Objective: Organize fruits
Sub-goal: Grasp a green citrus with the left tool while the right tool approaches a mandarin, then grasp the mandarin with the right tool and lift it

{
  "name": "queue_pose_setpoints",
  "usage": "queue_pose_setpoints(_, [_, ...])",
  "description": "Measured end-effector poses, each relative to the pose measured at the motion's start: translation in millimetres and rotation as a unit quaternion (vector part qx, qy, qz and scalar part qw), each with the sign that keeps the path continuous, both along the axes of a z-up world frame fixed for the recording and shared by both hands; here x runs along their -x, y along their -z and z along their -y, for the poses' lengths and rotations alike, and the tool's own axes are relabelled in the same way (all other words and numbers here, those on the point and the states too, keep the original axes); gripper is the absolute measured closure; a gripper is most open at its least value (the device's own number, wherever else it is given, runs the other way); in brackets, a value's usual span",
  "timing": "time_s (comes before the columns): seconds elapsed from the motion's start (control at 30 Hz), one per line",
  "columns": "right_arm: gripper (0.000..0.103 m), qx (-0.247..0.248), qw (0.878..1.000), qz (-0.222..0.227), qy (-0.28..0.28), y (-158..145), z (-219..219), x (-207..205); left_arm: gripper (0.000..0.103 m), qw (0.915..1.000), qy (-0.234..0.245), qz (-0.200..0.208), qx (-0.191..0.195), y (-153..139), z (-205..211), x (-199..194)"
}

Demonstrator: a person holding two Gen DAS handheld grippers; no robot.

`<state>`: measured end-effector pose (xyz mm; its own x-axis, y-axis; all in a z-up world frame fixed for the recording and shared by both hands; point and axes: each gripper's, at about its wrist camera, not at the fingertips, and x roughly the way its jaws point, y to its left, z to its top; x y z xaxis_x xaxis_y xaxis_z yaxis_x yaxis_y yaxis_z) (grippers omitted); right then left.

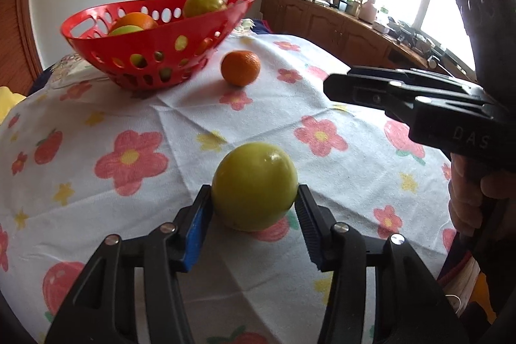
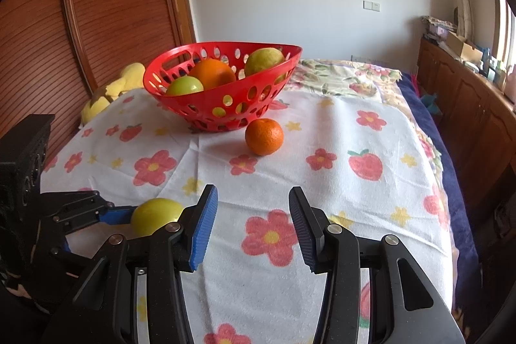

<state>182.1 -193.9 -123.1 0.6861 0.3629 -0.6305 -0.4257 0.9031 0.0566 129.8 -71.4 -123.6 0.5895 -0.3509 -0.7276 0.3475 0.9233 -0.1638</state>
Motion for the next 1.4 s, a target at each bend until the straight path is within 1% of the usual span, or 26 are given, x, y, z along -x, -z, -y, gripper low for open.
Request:
queue_pose_setpoints(0.1, [0.056, 0.002, 1.0, -0.002, 0.0, 1, -2, -3, 0.053, 0.9998, -0.011, 0.01, 0.011, -7, -12, 1])
queue_pose_setpoints(0.33, [0.056, 0.008, 1.0, -0.005, -0.008, 1, -12, -16, 0.053, 0.9982, -0.045, 0.04, 0.005, -22, -48, -2])
queue_pose_setpoints(0.5, [0.054, 0.016, 1.0, -0.005, -0.013, 1, -19, -33, 0.053, 0.9967, -0.063, 0.052, 0.003, -28, -69, -13])
queue_pose_setpoints(0.7, [0.05, 0.03, 0.999, -0.009, -0.021, 7, -29, -58, 0.053, 0.9949, -0.077, 0.065, -0.005, -35, -80, -34])
queue_pose_setpoints(0.83, [0.046, 0.043, 0.999, -0.019, -0.022, 14, -36, -80, 0.053, 0.9948, -0.081, 0.063, -0.001, -34, -87, -45])
queue_pose_setpoints(0.9, [0.045, 0.053, 0.998, -0.023, -0.022, 18, -39, -92, 0.053, 0.9949, -0.079, 0.062, 0.003, -33, -90, -49])
queue_pose_setpoints(1.03, [0.045, 0.057, 0.998, -0.034, -0.024, 24, -41, -108, 0.053, 0.9955, -0.074, 0.06, 0.004, -33, -91, -54])
queue_pose_setpoints(1.23, [0.045, 0.061, 0.996, -0.045, -0.037, 33, -48, -120, 0.053, 0.9955, -0.069, 0.065, 0.005, -39, -93, -58])
queue_pose_setpoints(1.33, [0.049, 0.065, 0.996, -0.047, -0.039, 37, -50, -122, 0.053, 0.995, -0.069, 0.072, 0.007, -44, -96, -58])
queue_pose_setpoints(1.4, [0.05, 0.066, 0.996, -0.05, -0.041, 39, -52, -123, 0.053, 0.9946, -0.071, 0.075, 0.007, -47, -98, -59])
